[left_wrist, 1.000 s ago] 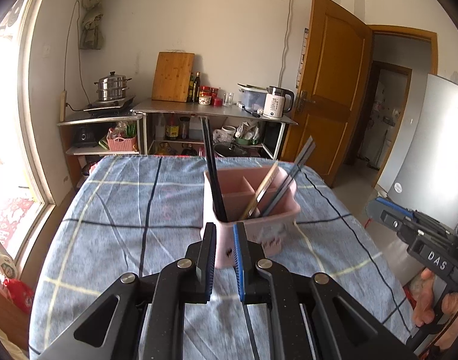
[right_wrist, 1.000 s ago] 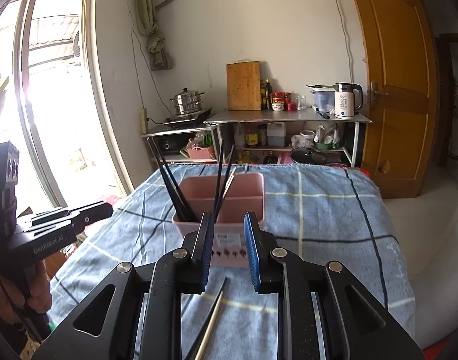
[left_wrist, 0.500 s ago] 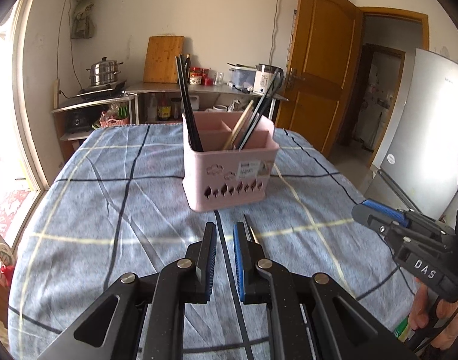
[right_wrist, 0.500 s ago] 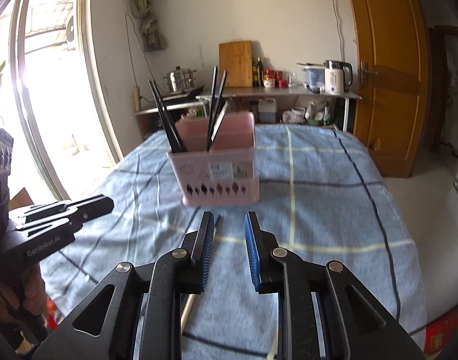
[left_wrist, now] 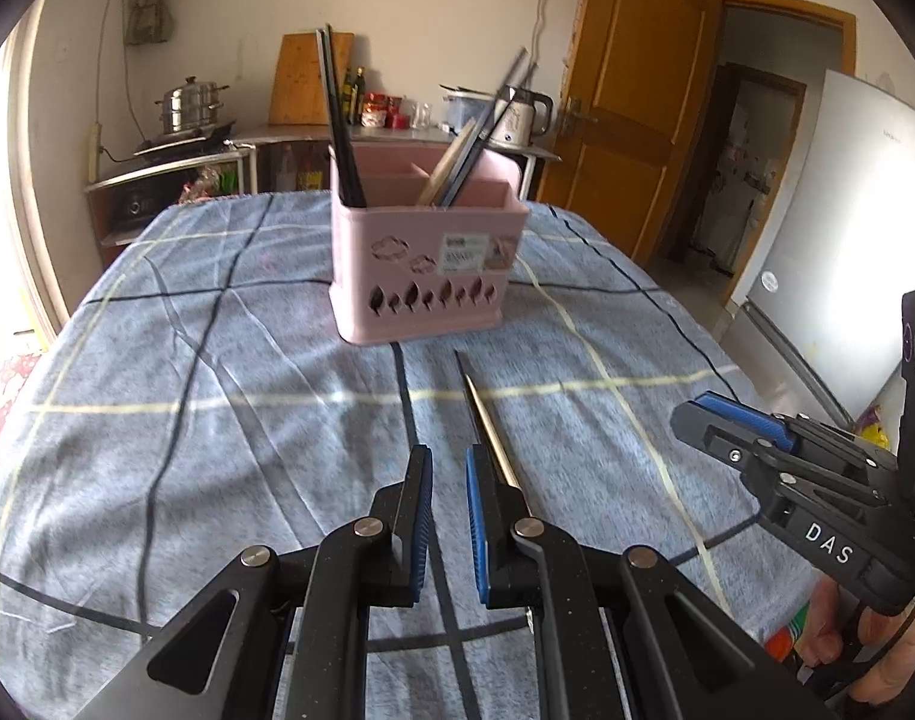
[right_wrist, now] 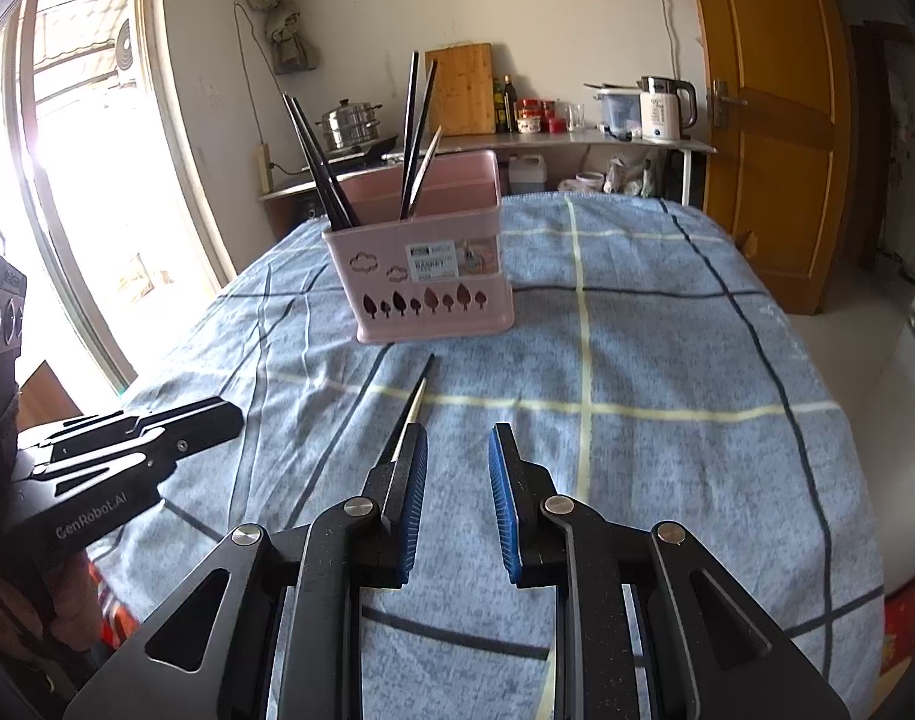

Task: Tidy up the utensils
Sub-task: 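Lower both open tools onto the last black chopstick and wooden stick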

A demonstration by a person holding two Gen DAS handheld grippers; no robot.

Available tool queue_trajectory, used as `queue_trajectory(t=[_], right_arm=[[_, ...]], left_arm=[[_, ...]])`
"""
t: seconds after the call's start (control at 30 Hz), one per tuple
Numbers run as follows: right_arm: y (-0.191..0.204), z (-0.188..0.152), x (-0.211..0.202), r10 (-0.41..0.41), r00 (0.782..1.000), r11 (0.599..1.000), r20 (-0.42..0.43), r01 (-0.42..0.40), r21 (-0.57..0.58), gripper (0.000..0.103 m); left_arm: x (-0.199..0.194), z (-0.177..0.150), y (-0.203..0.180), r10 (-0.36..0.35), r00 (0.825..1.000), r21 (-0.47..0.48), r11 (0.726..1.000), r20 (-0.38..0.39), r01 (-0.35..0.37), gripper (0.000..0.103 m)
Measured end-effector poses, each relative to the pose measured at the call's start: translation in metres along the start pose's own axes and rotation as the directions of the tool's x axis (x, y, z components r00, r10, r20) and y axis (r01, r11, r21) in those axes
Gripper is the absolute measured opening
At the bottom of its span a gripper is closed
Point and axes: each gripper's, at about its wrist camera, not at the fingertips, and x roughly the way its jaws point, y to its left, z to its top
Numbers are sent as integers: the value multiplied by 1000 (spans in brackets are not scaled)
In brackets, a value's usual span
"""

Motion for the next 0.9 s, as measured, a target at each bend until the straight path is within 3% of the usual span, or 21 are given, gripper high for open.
queue_trajectory(t=[0.57,0.83,0.9], right_arm=[[-13,-12,24,-3,998,999,-63,5,35,22],[-22,-14,30,-10,997,998,-73,14,58,22],[-22,-14,31,-9,997,998,-75,13,61,22]], left_arm=[[65,-16,-12,-53,989,-2,999,-138,54,17],[82,-19,-22,-12,987,48,999,-158,19,17],[82,-20,-24,15,987,65,998,-160,-5,10]])
